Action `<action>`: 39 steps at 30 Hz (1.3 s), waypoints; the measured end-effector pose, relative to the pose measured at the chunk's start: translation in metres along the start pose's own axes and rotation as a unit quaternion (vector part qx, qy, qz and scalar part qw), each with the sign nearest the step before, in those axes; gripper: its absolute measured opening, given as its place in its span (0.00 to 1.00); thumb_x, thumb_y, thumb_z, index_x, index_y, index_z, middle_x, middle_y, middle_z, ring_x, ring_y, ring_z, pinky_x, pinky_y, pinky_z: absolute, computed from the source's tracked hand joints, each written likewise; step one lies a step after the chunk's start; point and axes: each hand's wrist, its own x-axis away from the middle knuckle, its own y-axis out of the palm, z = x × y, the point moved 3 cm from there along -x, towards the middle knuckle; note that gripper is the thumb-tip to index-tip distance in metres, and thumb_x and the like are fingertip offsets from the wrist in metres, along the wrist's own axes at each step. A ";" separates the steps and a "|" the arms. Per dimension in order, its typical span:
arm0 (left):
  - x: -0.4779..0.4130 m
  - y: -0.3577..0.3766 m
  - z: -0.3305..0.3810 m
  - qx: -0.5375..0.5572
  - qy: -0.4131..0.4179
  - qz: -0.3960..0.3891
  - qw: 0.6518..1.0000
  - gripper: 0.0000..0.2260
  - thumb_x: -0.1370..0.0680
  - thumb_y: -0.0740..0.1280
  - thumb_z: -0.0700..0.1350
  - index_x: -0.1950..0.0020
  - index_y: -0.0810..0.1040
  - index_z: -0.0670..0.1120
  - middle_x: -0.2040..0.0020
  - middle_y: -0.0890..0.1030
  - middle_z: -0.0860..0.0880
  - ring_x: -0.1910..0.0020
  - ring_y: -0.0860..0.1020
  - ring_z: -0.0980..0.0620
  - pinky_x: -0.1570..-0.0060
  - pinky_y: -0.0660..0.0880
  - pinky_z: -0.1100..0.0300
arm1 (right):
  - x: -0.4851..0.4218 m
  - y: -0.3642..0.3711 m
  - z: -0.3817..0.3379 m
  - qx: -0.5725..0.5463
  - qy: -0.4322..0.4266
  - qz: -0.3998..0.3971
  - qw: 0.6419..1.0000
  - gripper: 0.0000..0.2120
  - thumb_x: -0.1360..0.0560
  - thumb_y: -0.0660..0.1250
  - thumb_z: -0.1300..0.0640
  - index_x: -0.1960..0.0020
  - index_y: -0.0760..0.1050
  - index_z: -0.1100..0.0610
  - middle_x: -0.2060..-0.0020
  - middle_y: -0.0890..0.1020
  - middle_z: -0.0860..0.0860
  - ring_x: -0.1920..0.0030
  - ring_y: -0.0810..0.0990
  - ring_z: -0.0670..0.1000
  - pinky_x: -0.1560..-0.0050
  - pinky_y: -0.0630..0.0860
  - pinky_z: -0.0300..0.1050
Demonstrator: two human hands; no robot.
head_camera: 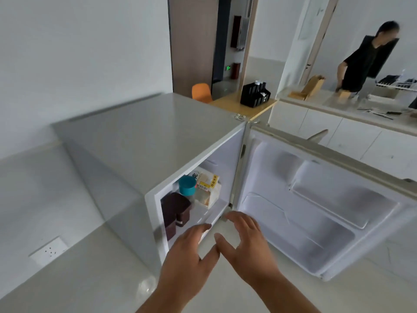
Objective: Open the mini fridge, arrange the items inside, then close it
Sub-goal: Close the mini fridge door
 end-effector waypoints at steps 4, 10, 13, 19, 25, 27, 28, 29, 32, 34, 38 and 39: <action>-0.029 -0.038 0.072 -0.044 0.139 0.074 0.987 0.24 0.24 0.66 0.65 0.29 0.70 0.62 0.31 0.76 0.63 0.36 0.77 0.60 0.43 0.77 0.62 | -0.029 -0.077 -0.021 0.049 -0.064 0.077 0.994 0.27 0.25 0.64 0.32 0.30 0.75 0.42 0.35 0.74 0.34 0.33 0.65 0.33 0.38 0.64 0.30; -0.083 -0.111 0.129 -0.197 0.216 0.158 0.943 0.28 0.26 0.71 0.57 0.28 0.75 0.48 0.27 0.77 0.47 0.34 0.77 0.44 0.42 0.79 0.49 | -0.067 -0.191 -0.013 0.178 -0.069 0.131 0.973 0.33 0.23 0.60 0.30 0.24 0.71 0.46 0.26 0.74 0.45 0.23 0.66 0.50 0.28 0.69 0.51; -0.106 -0.136 0.118 -0.307 0.122 0.080 0.941 0.36 0.25 0.70 0.64 0.21 0.67 0.51 0.20 0.69 0.46 0.23 0.67 0.43 0.28 0.68 0.45 | -0.077 -0.234 0.009 0.241 -0.019 0.125 0.962 0.34 0.22 0.63 0.32 0.21 0.66 0.47 0.23 0.71 0.48 0.21 0.62 0.54 0.25 0.66 0.57; -0.119 -0.148 0.081 -0.369 0.052 -0.005 0.928 0.37 0.24 0.63 0.70 0.19 0.60 0.57 0.17 0.63 0.52 0.20 0.63 0.46 0.22 0.62 0.46 | -0.067 -0.270 0.058 0.380 0.111 0.047 0.917 0.39 0.22 0.58 0.28 0.18 0.59 0.48 0.23 0.71 0.53 0.23 0.65 0.61 0.23 0.62 0.60; -0.119 -0.147 0.078 -0.349 0.051 -0.015 0.936 0.36 0.22 0.61 0.69 0.18 0.58 0.58 0.16 0.61 0.54 0.19 0.61 0.47 0.21 0.59 0.46 | -0.048 -0.277 0.077 0.409 0.148 0.016 0.900 0.32 0.20 0.58 0.35 0.20 0.61 0.47 0.27 0.73 0.52 0.31 0.74 0.60 0.30 0.70 0.57; -0.118 -0.146 0.077 -0.353 0.053 -0.015 0.934 0.35 0.22 0.60 0.69 0.18 0.57 0.58 0.16 0.61 0.54 0.18 0.60 0.47 0.20 0.59 0.46 | -0.045 -0.278 0.077 0.420 0.144 0.014 0.896 0.30 0.19 0.58 0.37 0.20 0.61 0.46 0.29 0.74 0.51 0.32 0.75 0.58 0.32 0.71 0.56; -0.118 -0.146 0.077 -0.354 0.052 -0.017 0.934 0.35 0.22 0.60 0.69 0.18 0.57 0.59 0.16 0.61 0.54 0.18 0.60 0.47 0.20 0.59 0.46 | -0.044 -0.278 0.076 0.425 0.142 0.014 0.894 0.29 0.19 0.57 0.38 0.21 0.62 0.45 0.30 0.75 0.51 0.33 0.75 0.58 0.34 0.71 0.56; -0.118 -0.146 0.077 -0.354 0.051 -0.018 0.934 0.35 0.22 0.60 0.69 0.18 0.57 0.59 0.16 0.60 0.55 0.18 0.60 0.47 0.20 0.58 0.45 | -0.042 -0.279 0.074 0.430 0.140 0.012 0.892 0.28 0.19 0.57 0.38 0.21 0.62 0.44 0.31 0.76 0.51 0.34 0.75 0.57 0.34 0.71 0.55; -0.119 -0.145 0.077 -0.353 0.050 -0.021 0.934 0.36 0.22 0.60 0.69 0.17 0.56 0.58 0.16 0.60 0.54 0.18 0.59 0.47 0.20 0.58 0.45 | -0.035 -0.278 0.066 0.433 0.131 0.005 0.892 0.26 0.19 0.56 0.40 0.22 0.63 0.43 0.36 0.78 0.51 0.37 0.76 0.56 0.38 0.72 0.54; -0.120 -0.145 0.077 -0.346 0.051 -0.024 0.937 0.36 0.22 0.59 0.69 0.17 0.56 0.58 0.16 0.60 0.54 0.18 0.58 0.47 0.20 0.57 0.44 | -0.029 -0.276 0.059 0.421 0.122 0.004 0.899 0.24 0.19 0.57 0.41 0.23 0.65 0.44 0.40 0.79 0.51 0.39 0.77 0.55 0.40 0.73 0.52; -0.120 -0.143 0.076 -0.336 0.051 -0.026 0.940 0.33 0.20 0.55 0.69 0.17 0.57 0.58 0.15 0.59 0.53 0.17 0.57 0.47 0.19 0.55 0.44 | -0.017 -0.268 0.042 0.385 0.097 0.015 0.918 0.19 0.20 0.58 0.46 0.31 0.73 0.45 0.48 0.80 0.47 0.45 0.77 0.51 0.49 0.76 0.47; -0.120 -0.143 0.076 -0.332 0.050 -0.025 0.942 0.32 0.18 0.54 0.68 0.17 0.57 0.57 0.15 0.59 0.53 0.17 0.57 0.47 0.19 0.55 0.44 | -0.014 -0.265 0.037 0.372 0.094 0.017 0.924 0.18 0.21 0.57 0.46 0.34 0.75 0.45 0.51 0.80 0.46 0.47 0.76 0.50 0.51 0.76 0.46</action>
